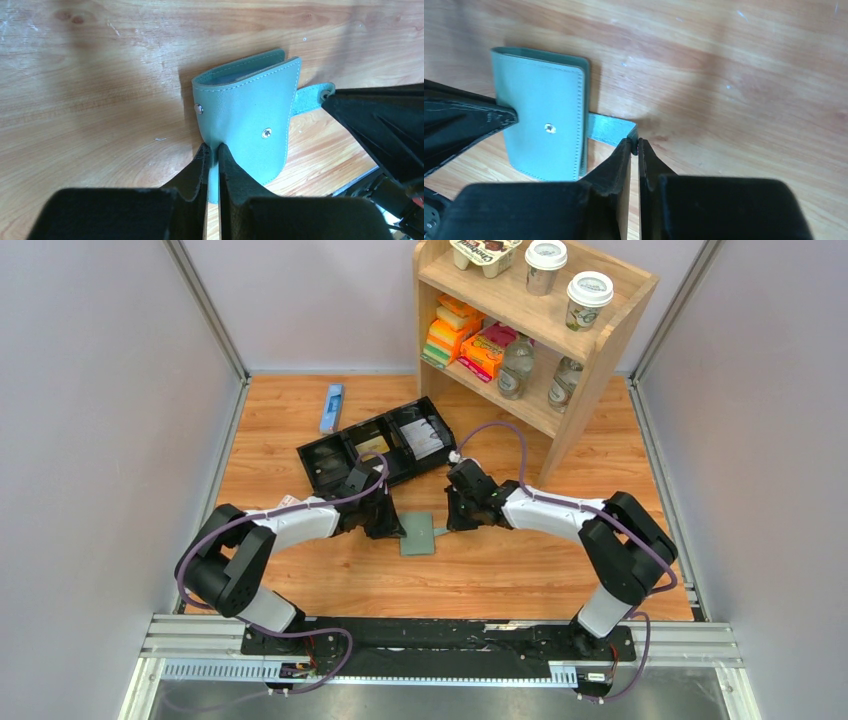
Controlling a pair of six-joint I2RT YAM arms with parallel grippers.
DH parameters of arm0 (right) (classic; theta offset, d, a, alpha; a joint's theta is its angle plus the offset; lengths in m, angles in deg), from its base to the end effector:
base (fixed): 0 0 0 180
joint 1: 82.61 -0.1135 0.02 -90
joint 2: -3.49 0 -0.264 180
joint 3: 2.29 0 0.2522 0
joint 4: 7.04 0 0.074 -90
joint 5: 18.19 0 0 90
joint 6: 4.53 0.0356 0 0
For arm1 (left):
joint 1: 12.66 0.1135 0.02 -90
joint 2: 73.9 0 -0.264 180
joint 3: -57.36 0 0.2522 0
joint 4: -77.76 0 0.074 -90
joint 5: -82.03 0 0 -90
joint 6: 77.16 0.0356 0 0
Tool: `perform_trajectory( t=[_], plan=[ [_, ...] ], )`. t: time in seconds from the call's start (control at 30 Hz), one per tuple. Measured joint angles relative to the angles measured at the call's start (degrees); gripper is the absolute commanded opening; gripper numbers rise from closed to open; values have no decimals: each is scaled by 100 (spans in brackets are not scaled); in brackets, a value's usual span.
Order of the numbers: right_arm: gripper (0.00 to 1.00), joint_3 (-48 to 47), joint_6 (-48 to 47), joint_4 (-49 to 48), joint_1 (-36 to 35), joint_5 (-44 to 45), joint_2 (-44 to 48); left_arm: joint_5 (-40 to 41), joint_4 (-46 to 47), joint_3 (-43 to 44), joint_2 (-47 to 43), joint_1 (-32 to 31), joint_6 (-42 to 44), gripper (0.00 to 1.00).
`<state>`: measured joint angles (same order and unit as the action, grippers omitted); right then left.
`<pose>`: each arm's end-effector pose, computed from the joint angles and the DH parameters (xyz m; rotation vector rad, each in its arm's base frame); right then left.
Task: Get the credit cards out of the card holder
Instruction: Open the card holder at the center of the board.
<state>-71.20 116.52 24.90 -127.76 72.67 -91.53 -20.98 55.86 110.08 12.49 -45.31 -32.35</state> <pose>0.2314 0.2318 0.1725 -0.3205 2.6380 0.4537 0.2270 -0.1550 0.1475 -0.2008 2.7045 -0.7680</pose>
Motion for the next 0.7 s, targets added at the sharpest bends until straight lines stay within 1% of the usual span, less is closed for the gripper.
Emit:
perform_trajectory(
  t=[0.1,0.17,0.3,0.47,0.5,0.57,0.63,0.7],
  plan=[
    [14,243,181,-118,173,-186,-24,-4,24,0,15,-26,0,9],
    [20,356,238,-179,190,-267,-50,-7,26,0,15,-26,2,9],
    [29,376,328,-313,258,-426,-76,-11,26,0,15,-26,7,10],
    [31,426,393,-614,389,-699,-136,-15,28,0,15,-26,11,10],
    [29,461,411,-691,420,-763,-136,-17,31,0,15,-26,13,10],
    [22,503,431,-813,463,-866,-142,-17,31,0,15,-26,13,11],
    [13,538,457,-938,501,-966,-153,-17,33,0,13,-26,13,11],
    [1,562,461,-1034,525,-1021,-177,-17,33,0,9,-26,13,14]
  ],
)
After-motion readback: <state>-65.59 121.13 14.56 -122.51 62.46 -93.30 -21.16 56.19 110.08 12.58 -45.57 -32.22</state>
